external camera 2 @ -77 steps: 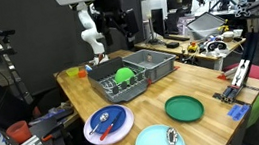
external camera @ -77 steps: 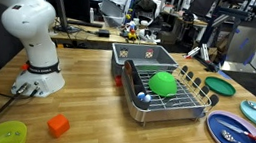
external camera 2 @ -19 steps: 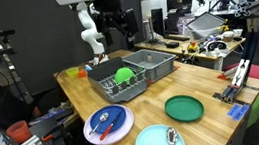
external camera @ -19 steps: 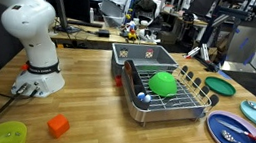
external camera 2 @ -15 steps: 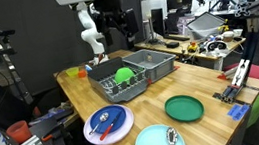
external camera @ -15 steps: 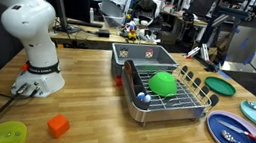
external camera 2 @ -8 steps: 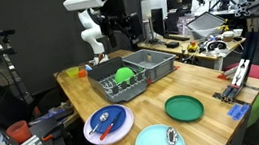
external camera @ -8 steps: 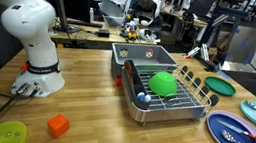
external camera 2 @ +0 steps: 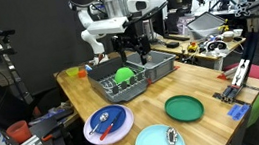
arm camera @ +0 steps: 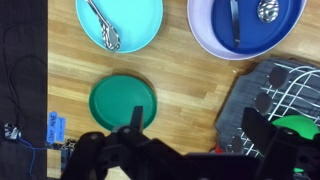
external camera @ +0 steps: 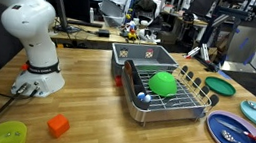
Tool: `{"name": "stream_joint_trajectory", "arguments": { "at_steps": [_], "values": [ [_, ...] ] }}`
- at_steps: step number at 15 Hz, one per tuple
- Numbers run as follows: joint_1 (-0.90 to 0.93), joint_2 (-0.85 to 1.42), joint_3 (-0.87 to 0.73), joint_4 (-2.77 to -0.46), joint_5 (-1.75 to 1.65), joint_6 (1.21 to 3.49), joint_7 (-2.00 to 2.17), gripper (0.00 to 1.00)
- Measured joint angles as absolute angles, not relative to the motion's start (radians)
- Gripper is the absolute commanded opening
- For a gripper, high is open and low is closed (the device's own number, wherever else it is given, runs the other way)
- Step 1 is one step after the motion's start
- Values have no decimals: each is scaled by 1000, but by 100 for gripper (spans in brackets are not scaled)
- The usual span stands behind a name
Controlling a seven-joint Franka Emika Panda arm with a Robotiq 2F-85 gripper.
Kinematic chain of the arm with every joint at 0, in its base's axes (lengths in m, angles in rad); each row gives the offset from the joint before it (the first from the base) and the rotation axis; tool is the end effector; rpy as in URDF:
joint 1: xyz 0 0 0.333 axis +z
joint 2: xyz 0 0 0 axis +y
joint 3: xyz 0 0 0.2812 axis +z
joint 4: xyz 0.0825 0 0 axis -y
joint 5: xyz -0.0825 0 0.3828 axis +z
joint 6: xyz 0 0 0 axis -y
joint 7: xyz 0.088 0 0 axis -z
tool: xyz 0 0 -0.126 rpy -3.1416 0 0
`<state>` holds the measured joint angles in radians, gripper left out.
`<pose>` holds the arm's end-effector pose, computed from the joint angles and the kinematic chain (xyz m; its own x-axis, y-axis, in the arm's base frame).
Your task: Place the dark green plate on the dishrack
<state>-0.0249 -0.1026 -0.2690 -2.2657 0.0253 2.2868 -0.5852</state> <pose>0.4979 -0.1497 0.3599 0.9542 0.2715 0.1259 0.2704 -0.9624 0.0257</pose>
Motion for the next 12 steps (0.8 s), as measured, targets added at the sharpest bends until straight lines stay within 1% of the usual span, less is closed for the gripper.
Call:
{"name": "stream_joint_trajectory", "arguments": {
  "at_steps": [3,12],
  "values": [
    [-26,-60,-248,-2266,16,2337,-584,100],
    [-33,-63,-245,-2264,18,2339,-581,100]
  ]
}}
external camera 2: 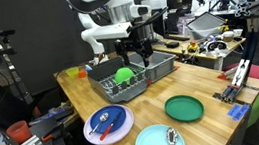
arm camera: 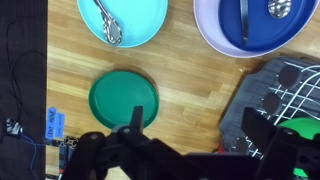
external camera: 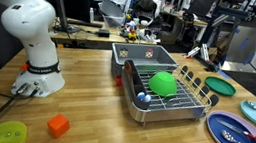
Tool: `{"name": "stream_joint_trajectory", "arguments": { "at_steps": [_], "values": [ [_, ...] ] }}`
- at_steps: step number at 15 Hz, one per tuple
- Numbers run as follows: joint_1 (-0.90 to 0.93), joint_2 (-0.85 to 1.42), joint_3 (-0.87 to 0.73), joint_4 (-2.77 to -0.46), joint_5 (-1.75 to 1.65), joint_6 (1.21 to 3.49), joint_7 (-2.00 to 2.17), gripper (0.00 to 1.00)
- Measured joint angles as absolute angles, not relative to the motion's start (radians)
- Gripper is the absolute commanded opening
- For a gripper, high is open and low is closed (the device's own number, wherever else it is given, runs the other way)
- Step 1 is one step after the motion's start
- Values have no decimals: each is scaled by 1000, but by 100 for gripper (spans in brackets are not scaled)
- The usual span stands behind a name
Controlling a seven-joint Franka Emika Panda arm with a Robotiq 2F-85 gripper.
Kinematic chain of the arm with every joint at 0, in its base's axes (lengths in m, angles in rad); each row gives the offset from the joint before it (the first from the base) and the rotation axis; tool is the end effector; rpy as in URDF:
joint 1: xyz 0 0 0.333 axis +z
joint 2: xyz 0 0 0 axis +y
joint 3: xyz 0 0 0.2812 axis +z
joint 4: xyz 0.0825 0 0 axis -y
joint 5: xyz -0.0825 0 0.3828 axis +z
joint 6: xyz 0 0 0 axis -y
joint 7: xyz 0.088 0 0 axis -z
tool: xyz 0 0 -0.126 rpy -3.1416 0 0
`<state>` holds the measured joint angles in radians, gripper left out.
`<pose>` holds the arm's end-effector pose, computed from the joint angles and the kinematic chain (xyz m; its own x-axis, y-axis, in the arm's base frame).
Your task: Place the dark green plate on the dishrack
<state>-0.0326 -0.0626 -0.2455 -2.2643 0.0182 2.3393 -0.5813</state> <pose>0.5069 -0.1441 0.3459 0.9490 0.2874 0.1292 0.2834 -0.9577 0.0492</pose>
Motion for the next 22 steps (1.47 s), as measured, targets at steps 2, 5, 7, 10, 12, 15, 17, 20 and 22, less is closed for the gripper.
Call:
{"name": "stream_joint_trajectory", "arguments": {
  "at_steps": [2,5,7,10,12,15,17,20,22],
  "values": [
    [-34,-45,-238,-2262,28,2354,-578,100],
    [-34,32,-218,-2239,48,2390,-578,100],
    [-37,106,-201,-2211,60,2427,-578,100],
    [-61,218,-165,-2153,84,2479,-579,100],
    [-85,292,-144,-2108,84,2507,-579,100],
    [-119,390,-119,-2039,70,2514,-579,100],
    [-138,431,-106,-2004,61,2508,-580,100],
    [-143,439,-102,-1989,59,2501,-580,100],
    [-143,439,-101,-1988,58,2499,-580,100]
  ]
}}
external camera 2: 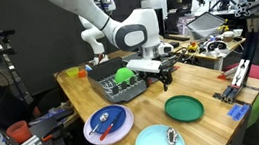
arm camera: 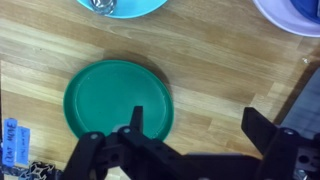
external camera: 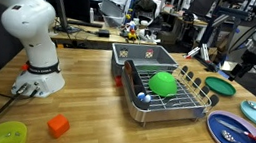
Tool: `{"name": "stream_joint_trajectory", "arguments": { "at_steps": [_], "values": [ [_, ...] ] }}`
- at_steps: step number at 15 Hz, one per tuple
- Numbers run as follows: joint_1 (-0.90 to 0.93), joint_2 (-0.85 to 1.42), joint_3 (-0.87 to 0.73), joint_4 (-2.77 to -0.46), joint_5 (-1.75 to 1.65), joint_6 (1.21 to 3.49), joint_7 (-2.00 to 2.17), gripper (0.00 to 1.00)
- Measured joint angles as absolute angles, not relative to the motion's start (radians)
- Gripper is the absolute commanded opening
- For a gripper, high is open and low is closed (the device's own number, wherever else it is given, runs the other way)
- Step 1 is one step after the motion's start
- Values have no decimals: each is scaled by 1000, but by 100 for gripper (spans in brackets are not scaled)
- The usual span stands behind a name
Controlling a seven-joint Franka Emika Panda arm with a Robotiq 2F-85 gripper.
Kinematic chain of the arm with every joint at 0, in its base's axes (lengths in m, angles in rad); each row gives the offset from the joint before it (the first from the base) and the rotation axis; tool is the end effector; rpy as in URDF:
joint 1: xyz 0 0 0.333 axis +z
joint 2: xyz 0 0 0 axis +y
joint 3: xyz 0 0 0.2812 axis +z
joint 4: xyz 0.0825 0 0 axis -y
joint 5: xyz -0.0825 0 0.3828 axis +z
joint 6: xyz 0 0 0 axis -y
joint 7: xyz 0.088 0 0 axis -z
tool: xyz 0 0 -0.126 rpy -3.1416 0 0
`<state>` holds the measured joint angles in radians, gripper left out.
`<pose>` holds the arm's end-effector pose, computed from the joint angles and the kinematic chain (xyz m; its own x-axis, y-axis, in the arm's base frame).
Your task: Place the dark green plate on the dishrack
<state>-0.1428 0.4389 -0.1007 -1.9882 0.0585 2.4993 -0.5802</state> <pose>0.5867 -0.1454 0.1993 0.9525 0.2984 0.0605 0.2961 -0.9541 0.0448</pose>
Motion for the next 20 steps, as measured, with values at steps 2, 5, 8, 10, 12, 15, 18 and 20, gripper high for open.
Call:
{"name": "stream_joint_trajectory", "arguments": {
  "at_steps": [2,5,8,10,12,15,18,20],
  "values": [
    [-145,439,-96,-1988,51,2505,-566,100],
    [-144,454,-90,-1987,17,2528,-515,100],
    [-145,515,-74,-1970,11,2583,-497,100],
    [-147,572,-65,-1943,10,2623,-487,100],
    [-148,632,-64,-1907,7,2664,-466,100],
    [-154,712,-62,-1842,7,2695,-442,100],
    [-167,764,-51,-1785,7,2696,-426,100],
    [-172,788,-50,-1758,7,2696,-412,100]
  ]
}}
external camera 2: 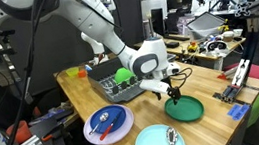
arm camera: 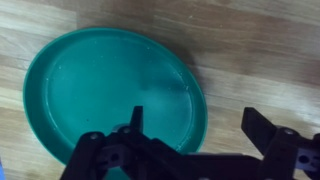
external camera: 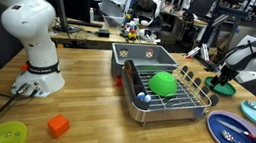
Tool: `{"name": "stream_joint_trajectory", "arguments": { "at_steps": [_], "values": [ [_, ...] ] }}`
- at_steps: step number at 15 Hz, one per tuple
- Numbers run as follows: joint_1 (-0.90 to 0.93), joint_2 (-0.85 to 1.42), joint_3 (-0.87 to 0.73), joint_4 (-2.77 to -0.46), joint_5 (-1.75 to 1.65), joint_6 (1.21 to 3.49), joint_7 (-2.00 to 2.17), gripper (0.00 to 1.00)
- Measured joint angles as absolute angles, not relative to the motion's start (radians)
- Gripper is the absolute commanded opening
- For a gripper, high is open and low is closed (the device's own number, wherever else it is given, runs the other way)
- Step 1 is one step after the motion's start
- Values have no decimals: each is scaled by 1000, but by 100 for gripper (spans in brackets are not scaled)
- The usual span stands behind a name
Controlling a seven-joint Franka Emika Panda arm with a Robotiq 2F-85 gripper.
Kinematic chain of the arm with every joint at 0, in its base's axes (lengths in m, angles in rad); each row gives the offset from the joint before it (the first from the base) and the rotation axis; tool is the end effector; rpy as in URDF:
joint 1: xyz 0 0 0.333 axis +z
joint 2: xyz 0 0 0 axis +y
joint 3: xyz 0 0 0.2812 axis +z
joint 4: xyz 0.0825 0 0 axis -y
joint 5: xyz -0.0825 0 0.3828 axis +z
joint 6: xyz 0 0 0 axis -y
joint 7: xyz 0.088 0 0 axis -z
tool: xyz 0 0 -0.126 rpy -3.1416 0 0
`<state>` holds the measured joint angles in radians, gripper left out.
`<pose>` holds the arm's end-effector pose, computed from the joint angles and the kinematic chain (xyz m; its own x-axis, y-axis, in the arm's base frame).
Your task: Place the dark green plate on the dishrack
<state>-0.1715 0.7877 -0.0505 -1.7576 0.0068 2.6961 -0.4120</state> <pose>0.6312 -0.1416 0.0917 0.9708 0.2043 0.1255 0.1939 -0.9769 0.0897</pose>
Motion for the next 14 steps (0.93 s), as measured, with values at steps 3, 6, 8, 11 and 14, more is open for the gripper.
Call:
{"name": "stream_joint_trajectory", "arguments": {
  "at_steps": [3,6,8,11,14],
  "values": [
    [-180,815,-50,-1729,7,2695,-405,100],
    [-186,831,-41,-1719,7,2692,-405,100],
    [-187,838,-36,-1719,7,2691,-405,100],
    [-188,848,-31,-1717,7,2691,-405,92],
    [-188,850,-30,-1717,6,2691,-405,63]
  ]
}}
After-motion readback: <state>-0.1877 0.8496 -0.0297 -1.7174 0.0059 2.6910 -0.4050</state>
